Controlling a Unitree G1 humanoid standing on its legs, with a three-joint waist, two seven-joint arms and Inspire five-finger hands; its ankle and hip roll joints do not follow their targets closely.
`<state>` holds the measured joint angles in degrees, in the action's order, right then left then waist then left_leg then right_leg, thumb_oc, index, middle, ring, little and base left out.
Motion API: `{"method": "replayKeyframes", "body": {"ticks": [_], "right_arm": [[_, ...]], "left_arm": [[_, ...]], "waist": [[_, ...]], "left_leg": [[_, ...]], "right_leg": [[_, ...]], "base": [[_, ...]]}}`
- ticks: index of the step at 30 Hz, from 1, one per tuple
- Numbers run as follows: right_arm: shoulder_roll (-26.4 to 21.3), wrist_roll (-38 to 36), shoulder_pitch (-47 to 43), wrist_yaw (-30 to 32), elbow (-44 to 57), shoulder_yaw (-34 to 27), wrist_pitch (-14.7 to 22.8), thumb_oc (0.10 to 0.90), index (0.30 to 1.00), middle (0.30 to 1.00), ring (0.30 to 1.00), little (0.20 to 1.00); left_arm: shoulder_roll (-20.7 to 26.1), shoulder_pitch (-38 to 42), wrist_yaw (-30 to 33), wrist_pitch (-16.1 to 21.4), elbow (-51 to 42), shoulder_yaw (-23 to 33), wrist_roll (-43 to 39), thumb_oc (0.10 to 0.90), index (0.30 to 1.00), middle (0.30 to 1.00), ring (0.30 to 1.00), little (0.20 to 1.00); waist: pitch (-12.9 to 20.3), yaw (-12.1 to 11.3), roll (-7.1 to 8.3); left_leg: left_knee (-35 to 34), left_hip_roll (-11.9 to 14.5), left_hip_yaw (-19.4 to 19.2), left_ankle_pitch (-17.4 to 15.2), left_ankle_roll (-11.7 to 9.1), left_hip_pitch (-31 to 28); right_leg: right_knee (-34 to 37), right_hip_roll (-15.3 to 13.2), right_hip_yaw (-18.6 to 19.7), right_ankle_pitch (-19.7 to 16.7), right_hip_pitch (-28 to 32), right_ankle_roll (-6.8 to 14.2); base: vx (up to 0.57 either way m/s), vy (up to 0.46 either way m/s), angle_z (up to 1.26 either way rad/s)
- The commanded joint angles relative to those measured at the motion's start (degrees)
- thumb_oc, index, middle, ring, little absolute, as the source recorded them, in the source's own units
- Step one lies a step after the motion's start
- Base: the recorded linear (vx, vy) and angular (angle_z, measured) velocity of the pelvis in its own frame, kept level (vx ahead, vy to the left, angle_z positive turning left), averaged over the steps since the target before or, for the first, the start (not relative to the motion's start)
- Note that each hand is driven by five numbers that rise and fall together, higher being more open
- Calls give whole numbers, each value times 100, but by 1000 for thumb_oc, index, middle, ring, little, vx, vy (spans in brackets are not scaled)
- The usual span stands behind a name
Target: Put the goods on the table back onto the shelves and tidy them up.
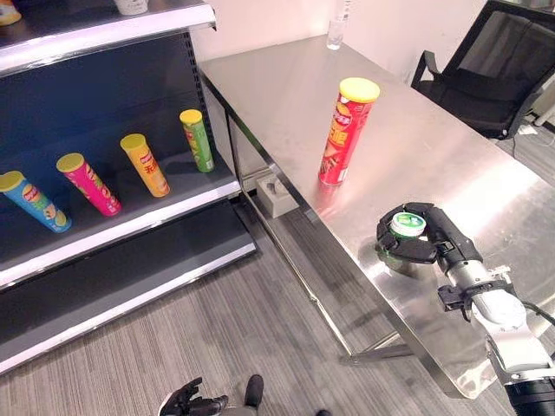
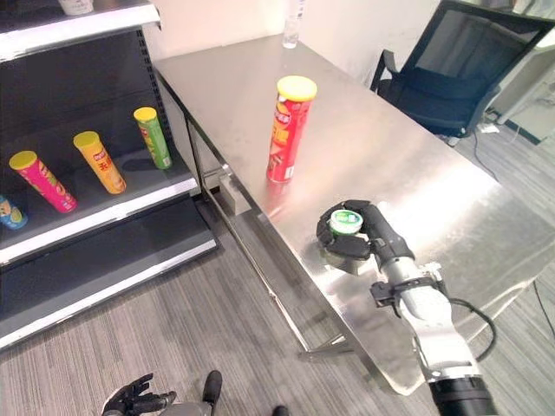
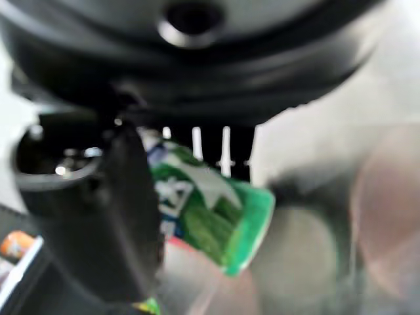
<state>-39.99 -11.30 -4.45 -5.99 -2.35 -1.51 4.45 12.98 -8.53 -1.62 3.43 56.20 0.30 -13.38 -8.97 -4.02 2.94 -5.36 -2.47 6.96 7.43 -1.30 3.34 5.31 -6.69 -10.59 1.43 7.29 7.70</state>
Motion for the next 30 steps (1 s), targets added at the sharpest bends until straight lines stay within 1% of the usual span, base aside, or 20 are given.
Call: {"method": "replayKeyframes", "body": {"ticks": [1, 2, 3, 7, 12, 16, 17, 18, 19, 20, 21, 22, 23, 24, 25, 26, 27, 28, 29, 30], "right_arm": [[-474, 102, -408, 151, 186, -177, 410, 400, 300, 300, 300, 300], [-474, 102, -405, 150, 189, -180, 409, 400, 300, 300, 300, 300], [-569, 84, -337, 228, 459, -452, 456, 400, 300, 300, 300, 300], [-734, 43, -423, 380, 947, -829, 589, 400, 300, 300, 300, 300], [-793, -175, -789, 598, 1391, -1062, 790, 400, 300, 300, 300, 300], [-805, -361, -1261, 698, 1586, -964, 882, 400, 300, 300, 300, 300], [-775, -425, -1556, 719, 1705, -759, 930, 400, 300, 300, 300, 300], [-753, -366, -1882, 727, 1801, -490, 935, 400, 300, 300, 300, 300], [-755, -363, -1901, 730, 1794, -477, 935, 400, 300, 300, 300, 300], [-784, -292, -2227, 718, 1909, -194, 947, 400, 300, 300, 300, 300], [-789, -291, -2245, 720, 1902, -183, 947, 400, 300, 300, 300, 300], [-775, -179, -2750, 770, 1880, 228, 940, 400, 300, 300, 300, 300], [-752, -147, -2988, 803, 1808, 430, 934, 400, 300, 300, 300, 300], [-753, -145, -3020, 808, 1789, 457, 939, 400, 300, 300, 300, 300], [-801, -142, -3430, 968, 1556, 711, 948, 400, 300, 300, 300, 300], [-887, -43, -3681, 1170, 1392, 825, 907, 400, 300, 300, 300, 300], [-889, -42, -3704, 1176, 1378, 846, 912, 400, 300, 300, 300, 300], [-956, 20, -3840, 1248, 1333, 901, 868, 400, 300, 300, 300, 300], [-958, 21, -3860, 1253, 1322, 920, 870, 400, 300, 300, 300, 300], [-1115, 162, -3996, 1279, 1347, 969, 778, 400, 300, 300, 300, 300]], "left_arm": [[312, 72, 81, 92, 166, -43, 5, 800, 900, 900, 900, 900], [313, 72, 81, 92, 165, -44, 5, 800, 900, 900, 900, 900], [338, 58, 104, 94, 134, 33, -3, 800, 900, 900, 900, 900], [349, 83, 125, 90, 134, 54, -29, 800, 900, 900, 900, 900], [373, 160, 160, 108, 143, -27, -71, 800, 900, 900, 900, 900], [375, 205, 163, 111, 65, -142, -166, 800, 900, 900, 900, 900], [363, 204, 181, 117, -26, -202, -238, 800, 900, 900, 900, 900], [348, 247, 186, 116, -90, -269, -328, 800, 900, 900, 900, 900], [344, 251, 187, 115, -91, -262, -329, 800, 900, 900, 900, 900], [316, 329, 221, 116, -164, -325, -416, 800, 900, 900, 900, 900], [310, 333, 221, 114, -166, -319, -415, 800, 900, 900, 900, 900], [296, 354, 245, 99, -156, -355, -443, 800, 900, 900, 900, 900], [299, 368, 285, 112, -135, -381, -440, 800, 900, 900, 900, 900], [291, 370, 286, 113, -133, -369, -440, 800, 900, 900, 900, 900], [283, 446, 358, 147, -107, -437, -483, 800, 900, 900, 900, 900], [288, 481, 459, 167, -82, -478, -517, 800, 900, 900, 900, 900], [280, 483, 461, 168, -81, -472, -517, 800, 900, 900, 900, 900], [294, 499, 508, 177, -73, -505, -527, 800, 900, 900, 900, 900], [286, 501, 509, 177, -72, -501, -528, 800, 900, 900, 900, 900], [288, 505, 480, 157, -71, -574, -477, 800, 900, 900, 900, 900]], "waist": [[323, -176, -16], [322, -176, -16], [339, -189, 27], [370, -218, 84], [374, -295, 152], [316, -370, 200], [263, -418, 217], [145, -485, 226], [137, -469, 224], [25, -476, 236], [40, -458, 225], [77, -540, 193], [88, -595, 187], [89, -581, 182], [102, -587, 190], [147, -592, 170], [143, -586, 164], [197, -576, 147], [193, -572, 143], [391, -510, 32]], "left_leg": [[36, 194, -393, -613, -324, -258], [36, 194, -392, -613, -324, -259], [36, 210, -348, -600, -340, -261], [36, 236, -271, -549, -389, -242], [36, 268, -84, -424, -482, -156], [36, 302, 124, -295, -566, -32], [61, 318, 197, -237, -575, 49], [322, 319, 164, -206, -603, 225], [359, 311, 174, -224, -602, 243], [767, 444, -293, -212, -687, 551], [777, 446, -280, -196, -683, 589], [723, 625, -473, -91, -724, 631], [643, 735, -421, -21, -781, 682], [631, 737, -419, -14, -785, 681], [425, 981, -405, 37, -858, 819], [246, 1240, -542, 110, -899, 895], [230, 1243, -545, 116, -902, 884], [223, 1378, -692, 158, -922, 901], [219, 1379, -696, 158, -925, 894], [84, 1571, -1125, 202, -958, 648]], "right_leg": [[-55, 66, 217, 312, 88, 245], [-54, 66, 216, 313, 90, 244], [-71, 92, 198, 344, 115, 232], [-125, 146, 177, 424, 140, 179], [-153, 274, 153, 520, 157, 75], [-161, 445, 182, 571, 134, -27], [-157, 525, 156, 589, 151, -79], [-174, 542, 46, 602, 188, -110], [-174, 540, 36, 604, 191, -109], [-178, 492, -210, 613, 267, -119], [-176, 499, -221, 595, 239, -117], [-146, 513, -311, 573, 288, -105], [-160, 484, -329, 578, 297, -84], [-165, 487, -331, 581, 291, -86], [-202, 386, -397, 672, 301, -44], [-211, 298, -485, 779, 372, -2], [-215, 299, -484, 783, 373, -4], [-221, 230, -556, 820, 446, 27], [-223, 229, -555, 824, 448, 27], [-204, 129, -743, 806, 609, 94]], "base": [[-29, -27, 10], [-45, -62, 5], [-57, -67, 8], [-53, -68, 10], [-63, -78, 18], [-86, -93, 25], [-145, -122, 57], [-116, -85, 71], [-141, -39, 73], [-84, -6, 81], [-76, 37, 97], [19, 83, 102], [28, 77, 76], [71, 125, 14], [138, 215, -2], [139, 215, 2], [158, 215, 38], [71, 89, 41], [226, 294, 59], [234, 341, 55]]}}
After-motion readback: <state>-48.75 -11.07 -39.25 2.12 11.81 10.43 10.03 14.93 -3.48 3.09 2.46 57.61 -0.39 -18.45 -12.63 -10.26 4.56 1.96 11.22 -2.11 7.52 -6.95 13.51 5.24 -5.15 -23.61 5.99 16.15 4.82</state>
